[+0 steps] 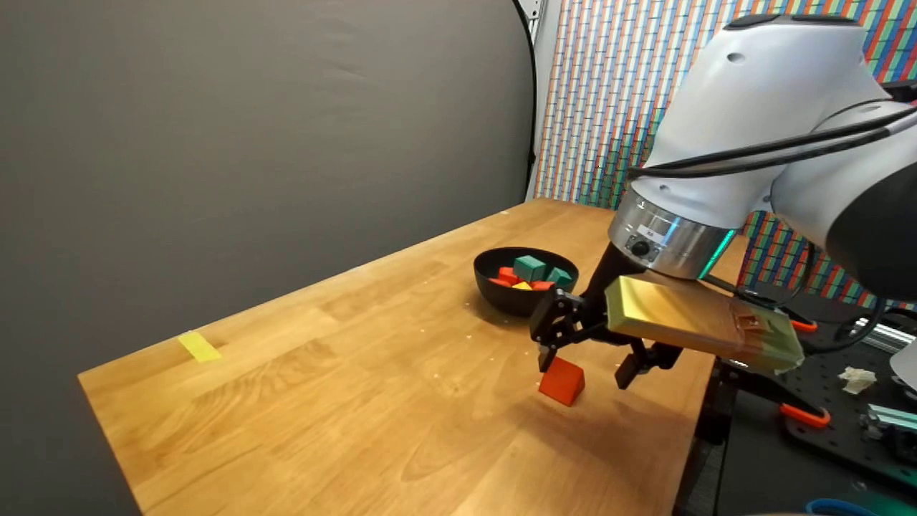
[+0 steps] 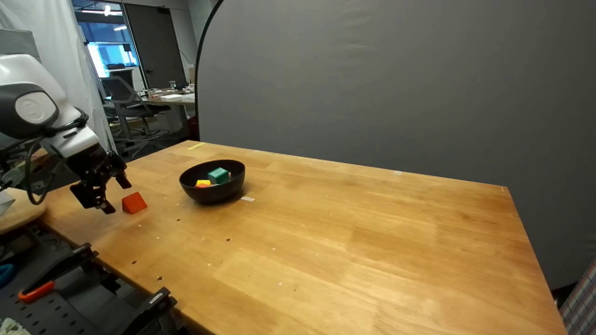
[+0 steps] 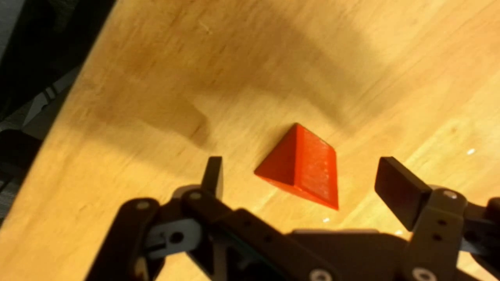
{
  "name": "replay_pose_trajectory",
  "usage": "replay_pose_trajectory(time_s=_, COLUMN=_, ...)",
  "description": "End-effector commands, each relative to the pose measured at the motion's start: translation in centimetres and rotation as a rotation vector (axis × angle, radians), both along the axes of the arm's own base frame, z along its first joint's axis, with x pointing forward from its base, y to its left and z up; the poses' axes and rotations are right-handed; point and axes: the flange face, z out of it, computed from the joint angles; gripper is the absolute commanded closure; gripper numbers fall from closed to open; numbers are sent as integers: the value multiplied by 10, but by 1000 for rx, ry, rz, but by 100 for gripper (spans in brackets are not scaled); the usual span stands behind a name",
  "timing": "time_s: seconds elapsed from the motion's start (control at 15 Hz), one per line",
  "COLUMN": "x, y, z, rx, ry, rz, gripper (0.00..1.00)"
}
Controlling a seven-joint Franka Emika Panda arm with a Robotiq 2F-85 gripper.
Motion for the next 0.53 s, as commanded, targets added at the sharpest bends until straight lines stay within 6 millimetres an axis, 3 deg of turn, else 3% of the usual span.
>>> replay_pose_trajectory(time_s=0.0, x=2, y=2, z=3, rx=1, ry=-10, rz=2, gripper=0)
replay_pose_trajectory(time_s=0.2, x=9, y=4, z=9, rx=10, ry=-11, rz=6, gripper=0)
replay_pose_trajectory(time_s=0.47, x=40, y=-3, z=17, rx=18, ry=45, rz=-16, gripper=0)
